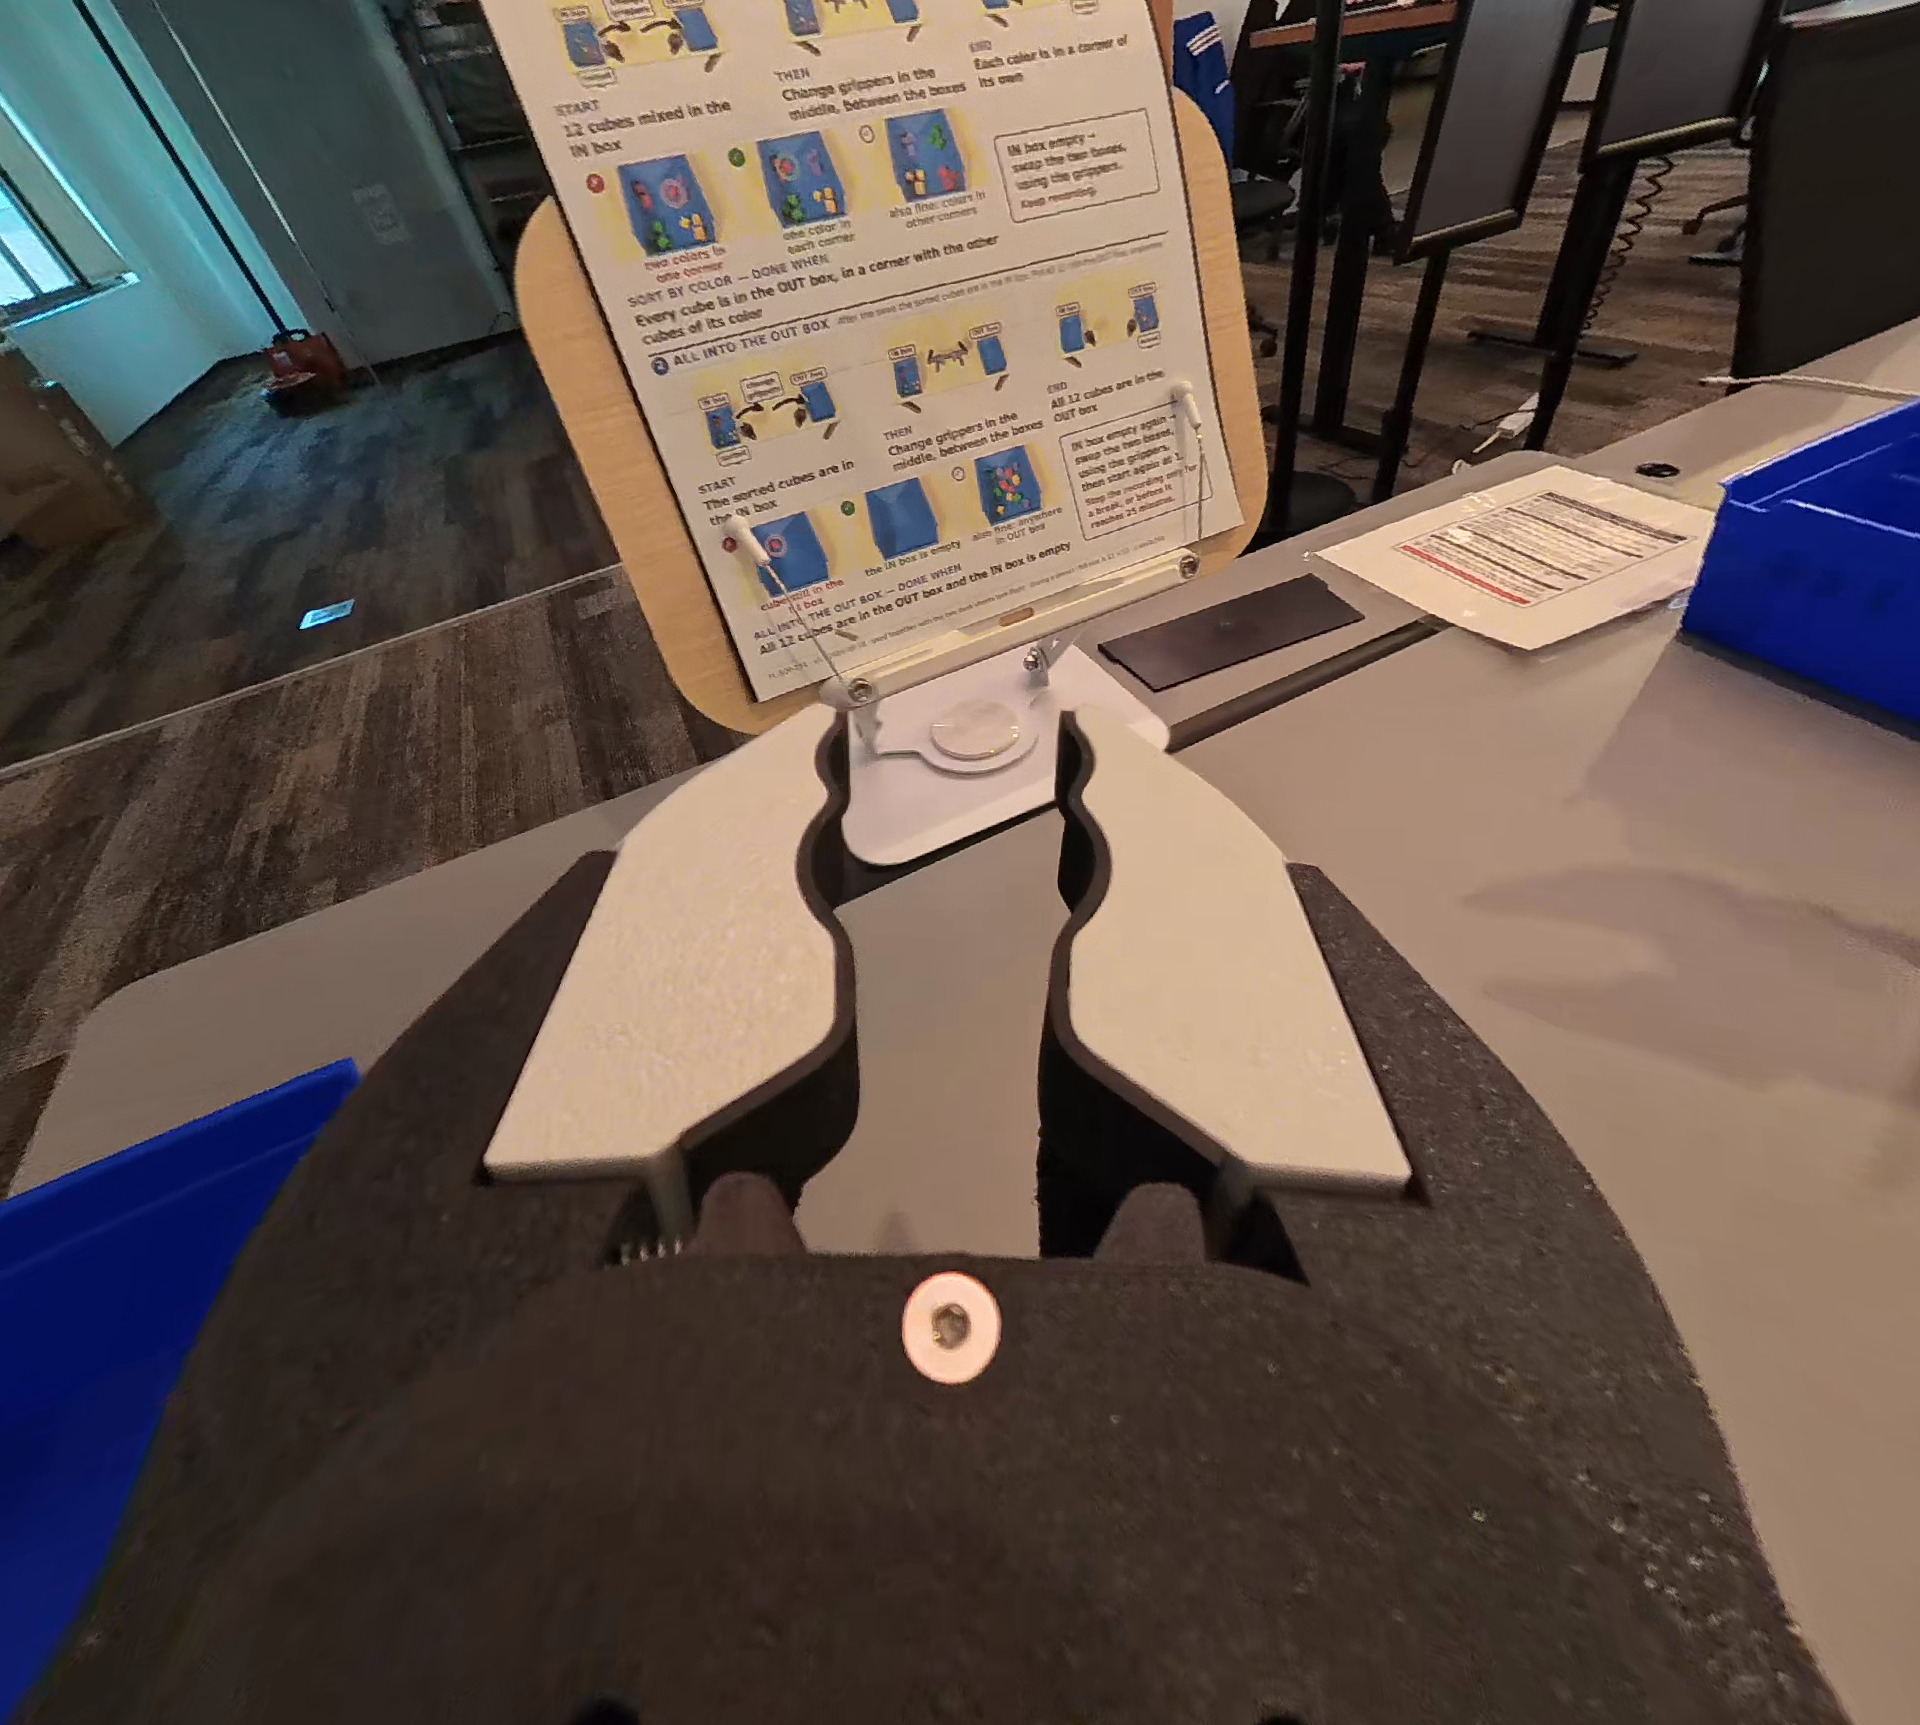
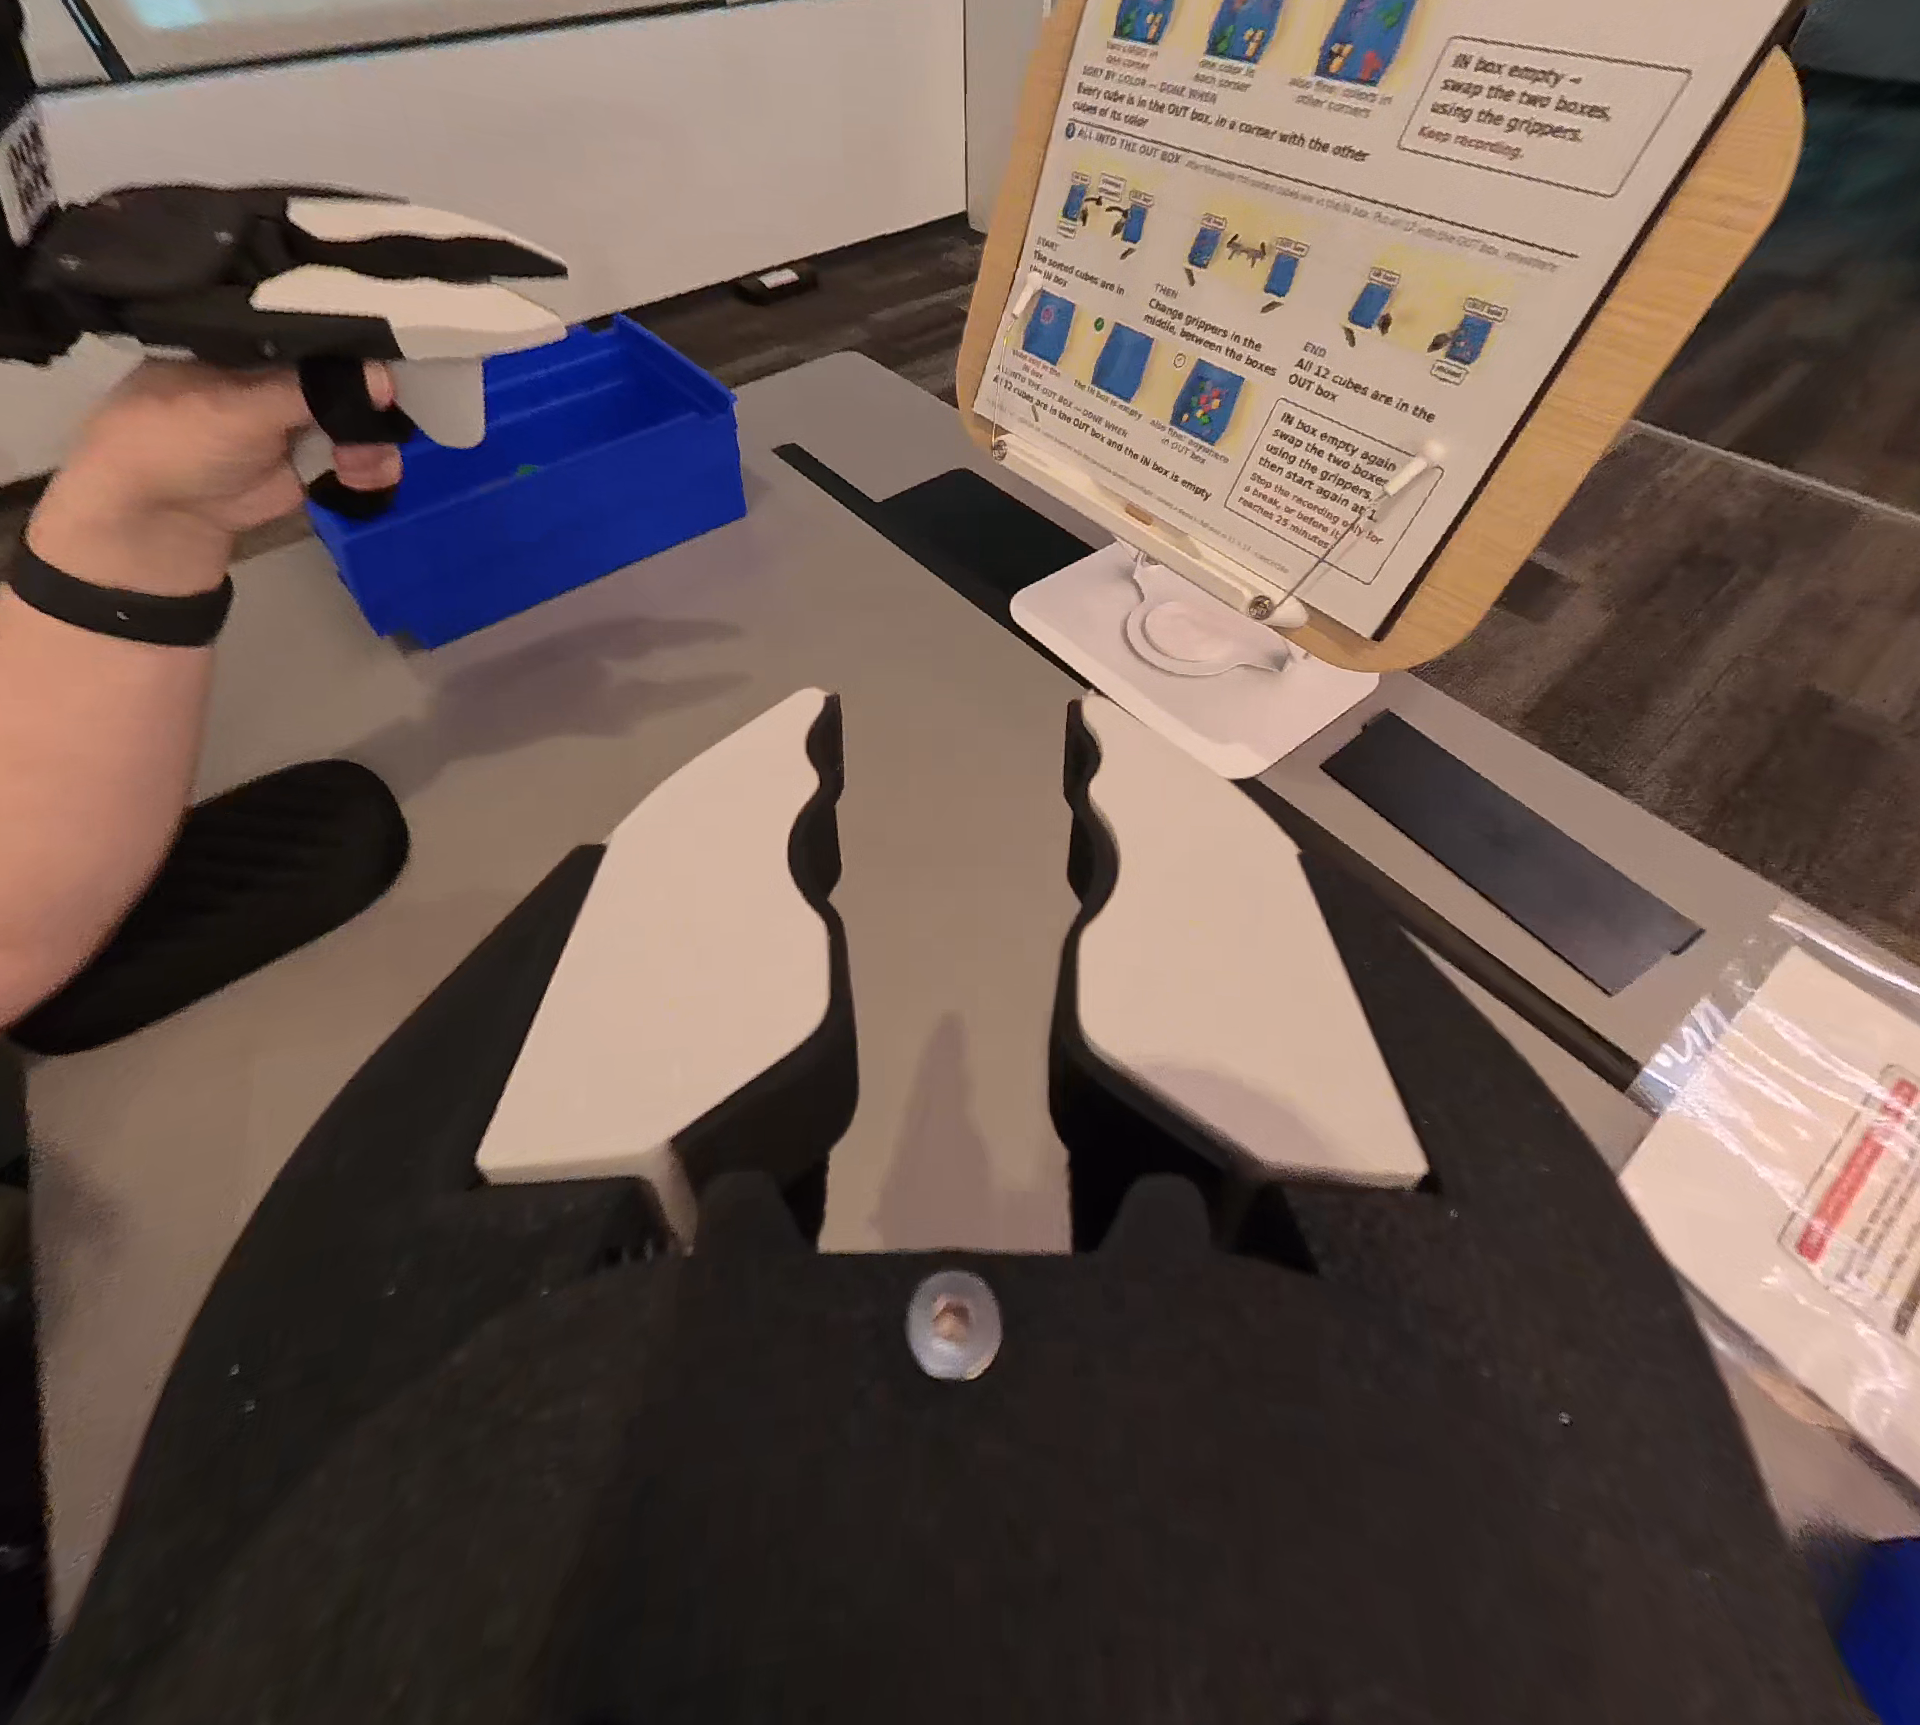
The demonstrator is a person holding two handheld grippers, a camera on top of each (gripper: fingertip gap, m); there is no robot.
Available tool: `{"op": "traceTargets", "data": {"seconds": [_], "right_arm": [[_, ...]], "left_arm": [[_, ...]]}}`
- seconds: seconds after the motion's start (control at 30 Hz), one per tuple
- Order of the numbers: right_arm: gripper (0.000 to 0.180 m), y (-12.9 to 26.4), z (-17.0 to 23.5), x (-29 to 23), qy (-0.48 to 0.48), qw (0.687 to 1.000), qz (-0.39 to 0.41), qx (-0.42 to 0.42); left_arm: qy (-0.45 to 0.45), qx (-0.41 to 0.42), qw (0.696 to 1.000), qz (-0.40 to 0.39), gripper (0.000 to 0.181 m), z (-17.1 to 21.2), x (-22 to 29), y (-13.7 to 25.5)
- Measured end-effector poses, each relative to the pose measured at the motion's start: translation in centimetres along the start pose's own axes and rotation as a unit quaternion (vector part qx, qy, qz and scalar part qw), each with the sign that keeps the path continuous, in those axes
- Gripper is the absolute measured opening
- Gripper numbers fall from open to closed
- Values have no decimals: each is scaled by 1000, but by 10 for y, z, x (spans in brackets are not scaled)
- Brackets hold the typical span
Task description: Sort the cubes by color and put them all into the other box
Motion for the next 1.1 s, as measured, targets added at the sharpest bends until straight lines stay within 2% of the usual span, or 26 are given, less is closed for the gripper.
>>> {"op": "traceTargets", "data": {"seconds": [0.13,0.3,0.43,0.57,0.67,0.73,0.87,1.1], "right_arm": [[40,-10,8,-5,3,1000,-5,-11],[40,-15,13,-5,7,1000,-1,-24],[40,-19,17,-7,9,999,-9,-36],[40,-24,23,-4,7,999,-10,-48],[40,-28,26,-2,5,998,-9,-55],[40,-31,29,0,2,998,-8,-62],[41,-33,35,5,-1,997,0,-75],[40,-35,43,14,-15,996,5,-85]], "left_arm": [[-4,-18,1000,-16,37,2,-24,18],[28,-45,998,-46,37,14,-81,57],[-11,-152,985,-78,35,51,-137,86],[-73,-300,949,-59,31,110,-202,100],[-63,-404,913,-2,34,161,-232,101],[-85,-462,883,0,33,189,-251,102],[-134,-536,833,15,32,228,-272,97],[-166,-593,787,46,32,261,-286,80]]}}
Point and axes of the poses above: each gripper's, where its closed fingertips meet, y back along the fingers, z out of its underside, x = y × z across the jaws, the point moved 2 cm from there along y, back along the fingers, and after that the axes turned 2 degrees about -x, right-handed, at the moved point
